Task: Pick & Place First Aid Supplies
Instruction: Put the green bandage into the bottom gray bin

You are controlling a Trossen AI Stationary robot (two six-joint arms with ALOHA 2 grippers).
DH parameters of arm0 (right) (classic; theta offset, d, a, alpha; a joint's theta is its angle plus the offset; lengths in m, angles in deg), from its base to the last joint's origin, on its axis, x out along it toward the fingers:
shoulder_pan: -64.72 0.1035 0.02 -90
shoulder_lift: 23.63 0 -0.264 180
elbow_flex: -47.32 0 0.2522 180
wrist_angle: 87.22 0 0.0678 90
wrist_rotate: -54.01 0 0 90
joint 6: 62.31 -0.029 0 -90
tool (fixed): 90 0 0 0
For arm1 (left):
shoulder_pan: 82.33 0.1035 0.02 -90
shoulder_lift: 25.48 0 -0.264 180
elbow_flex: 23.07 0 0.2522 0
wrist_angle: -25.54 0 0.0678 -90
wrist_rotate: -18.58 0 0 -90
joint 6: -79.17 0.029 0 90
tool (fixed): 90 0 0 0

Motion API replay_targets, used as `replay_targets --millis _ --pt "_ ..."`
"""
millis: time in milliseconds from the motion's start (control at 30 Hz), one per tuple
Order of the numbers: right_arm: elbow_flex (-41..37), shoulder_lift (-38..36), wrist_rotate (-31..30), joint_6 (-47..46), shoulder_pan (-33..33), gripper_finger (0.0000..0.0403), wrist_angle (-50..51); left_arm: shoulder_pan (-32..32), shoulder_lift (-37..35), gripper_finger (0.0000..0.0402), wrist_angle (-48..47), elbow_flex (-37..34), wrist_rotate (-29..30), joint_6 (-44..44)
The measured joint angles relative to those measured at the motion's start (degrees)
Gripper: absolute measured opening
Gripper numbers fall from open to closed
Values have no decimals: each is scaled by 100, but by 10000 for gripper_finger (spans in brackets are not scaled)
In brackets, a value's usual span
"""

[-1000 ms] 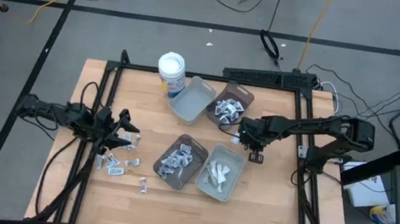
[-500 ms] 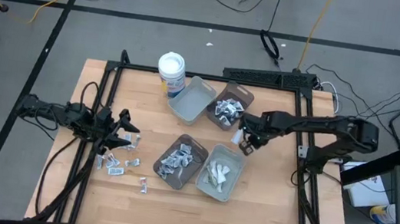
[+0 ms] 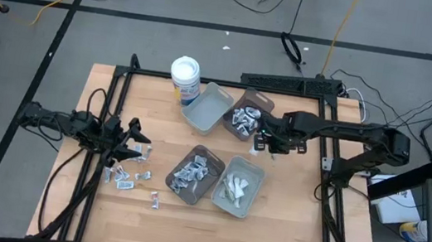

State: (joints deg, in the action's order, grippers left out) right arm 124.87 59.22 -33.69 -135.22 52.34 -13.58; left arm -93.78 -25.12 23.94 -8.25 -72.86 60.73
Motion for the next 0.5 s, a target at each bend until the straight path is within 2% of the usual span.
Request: replay_targets --millis 200,500 --pt "457 -4 97 -861 194 0 235 0 0 267 0 -1 0 0" --pt "1052 436 23 -1657 1143 0 167 0 0 267 1 0 0 0"
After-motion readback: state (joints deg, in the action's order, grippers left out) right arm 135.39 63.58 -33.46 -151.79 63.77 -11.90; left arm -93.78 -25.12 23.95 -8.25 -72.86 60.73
